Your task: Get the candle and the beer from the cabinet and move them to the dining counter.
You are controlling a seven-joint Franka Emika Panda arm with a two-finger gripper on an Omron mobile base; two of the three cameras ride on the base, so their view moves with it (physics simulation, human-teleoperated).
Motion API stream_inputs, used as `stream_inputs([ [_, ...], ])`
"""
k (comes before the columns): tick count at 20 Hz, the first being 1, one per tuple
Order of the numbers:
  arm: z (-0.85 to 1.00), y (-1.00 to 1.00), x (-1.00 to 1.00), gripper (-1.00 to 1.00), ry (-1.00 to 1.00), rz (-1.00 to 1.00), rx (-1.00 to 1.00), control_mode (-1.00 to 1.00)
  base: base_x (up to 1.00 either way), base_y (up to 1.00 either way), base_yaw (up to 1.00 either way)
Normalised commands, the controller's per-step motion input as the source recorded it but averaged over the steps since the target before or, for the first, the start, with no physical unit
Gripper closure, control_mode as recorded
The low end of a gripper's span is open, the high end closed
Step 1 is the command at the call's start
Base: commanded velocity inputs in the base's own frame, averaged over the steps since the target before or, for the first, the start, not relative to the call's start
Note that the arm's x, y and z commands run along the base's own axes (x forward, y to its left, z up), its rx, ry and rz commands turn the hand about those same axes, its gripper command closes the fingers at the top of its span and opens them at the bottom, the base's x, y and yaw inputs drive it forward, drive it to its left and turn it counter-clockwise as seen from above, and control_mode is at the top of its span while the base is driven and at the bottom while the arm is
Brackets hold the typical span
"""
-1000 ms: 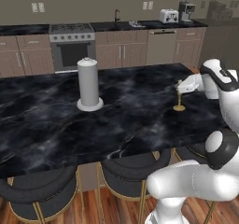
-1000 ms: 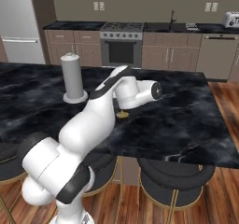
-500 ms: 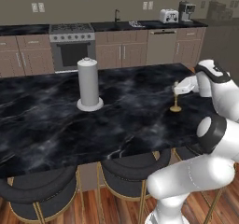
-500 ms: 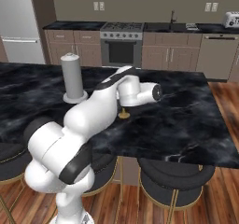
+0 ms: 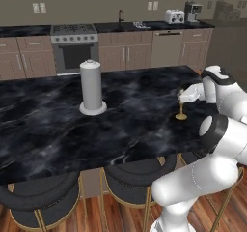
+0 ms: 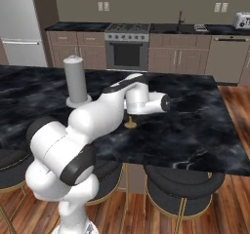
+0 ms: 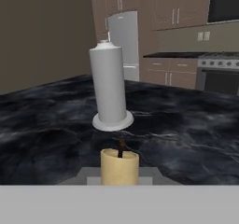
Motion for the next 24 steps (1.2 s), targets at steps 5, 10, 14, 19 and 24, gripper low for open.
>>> stream_inputs([
  [5,-0.20,0.00,0.00,1.00,0.00,0.00,0.00,-1.00,0.00,0.00,0.00],
  [10,-0.27,0.00,0.00,1.00,0.00,0.00,0.00,-1.00,0.00,0.00,0.00],
  [14,-0.26,0.00,0.00,1.00,0.00,0.00,0.00,-1.00,0.00,0.00,0.00],
  [19,-0.16,0.00,0.02,1.00,-0.02,0.00,0.00,-1.00,0.00,0.00,0.00],
  [24,-0.06,0.00,0.07,1.00,-0.07,0.00,0.00,-1.00,0.00,0.00,0.00],
])
